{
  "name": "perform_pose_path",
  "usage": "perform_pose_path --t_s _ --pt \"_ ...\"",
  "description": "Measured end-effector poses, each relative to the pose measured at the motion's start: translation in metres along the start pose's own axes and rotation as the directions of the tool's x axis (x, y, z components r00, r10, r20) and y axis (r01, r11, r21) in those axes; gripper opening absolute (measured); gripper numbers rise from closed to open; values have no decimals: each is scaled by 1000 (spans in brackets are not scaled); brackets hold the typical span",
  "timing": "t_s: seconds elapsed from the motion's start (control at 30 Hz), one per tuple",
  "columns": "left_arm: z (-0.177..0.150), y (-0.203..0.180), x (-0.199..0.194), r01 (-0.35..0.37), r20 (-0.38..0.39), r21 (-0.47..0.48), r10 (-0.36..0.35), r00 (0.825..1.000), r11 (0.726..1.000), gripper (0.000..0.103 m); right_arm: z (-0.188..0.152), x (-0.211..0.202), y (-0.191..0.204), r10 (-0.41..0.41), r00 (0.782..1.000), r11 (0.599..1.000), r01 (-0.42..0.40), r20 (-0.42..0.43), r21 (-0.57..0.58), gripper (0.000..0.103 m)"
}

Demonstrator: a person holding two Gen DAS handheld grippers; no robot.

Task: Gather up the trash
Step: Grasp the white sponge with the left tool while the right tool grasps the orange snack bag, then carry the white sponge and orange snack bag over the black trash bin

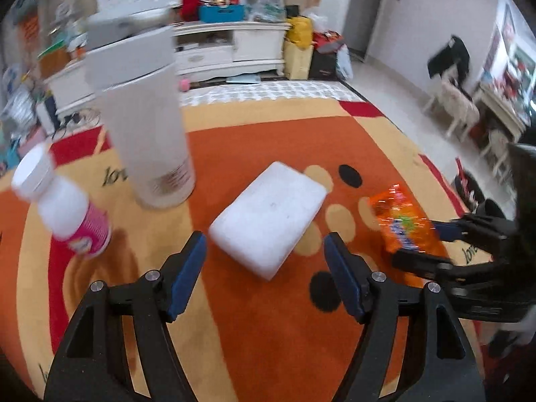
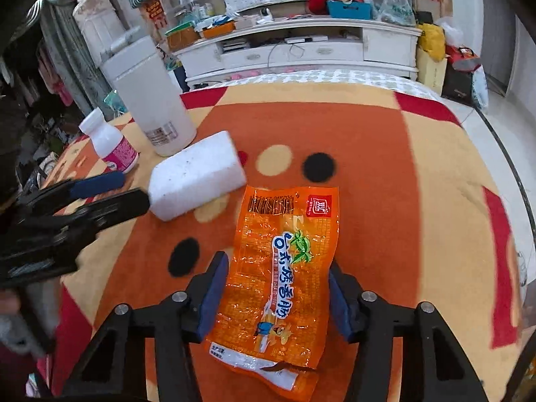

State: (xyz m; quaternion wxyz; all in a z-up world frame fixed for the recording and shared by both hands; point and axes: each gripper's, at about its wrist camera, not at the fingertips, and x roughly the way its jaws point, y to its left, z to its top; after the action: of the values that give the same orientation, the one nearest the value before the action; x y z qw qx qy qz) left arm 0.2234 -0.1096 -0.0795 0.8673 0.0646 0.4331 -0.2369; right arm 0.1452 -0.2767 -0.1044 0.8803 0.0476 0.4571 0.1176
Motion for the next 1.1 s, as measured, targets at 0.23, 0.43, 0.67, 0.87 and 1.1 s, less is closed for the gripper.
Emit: perform_pose_path --t_s 0.23,0.43,0.67,0.87,1.1 --pt "23 -1 43 -33 -90 36 36 995 999 74 -13 -18 -16 17 1000 1000 -17 -9 14 53" --pt "29 -4 53 -31 -138 23 34 990 999 78 -27 -7 -18 11 999 1000 -10 -38 26 73" --pt "24 1 60 -7 -163 12 9 987 1000 87 -36 -8 -7 -40 999 999 40 -30 -19 78" --pt "21 4 48 -15 -126 -66 6 992 998 77 -41 -12 -6 -69 998 995 69 6 -71 65" --pt "-1 -12 8 -12 -83 -122 2 997 992 74 -43 -46 -11 3 999 999 0 52 -48 52"
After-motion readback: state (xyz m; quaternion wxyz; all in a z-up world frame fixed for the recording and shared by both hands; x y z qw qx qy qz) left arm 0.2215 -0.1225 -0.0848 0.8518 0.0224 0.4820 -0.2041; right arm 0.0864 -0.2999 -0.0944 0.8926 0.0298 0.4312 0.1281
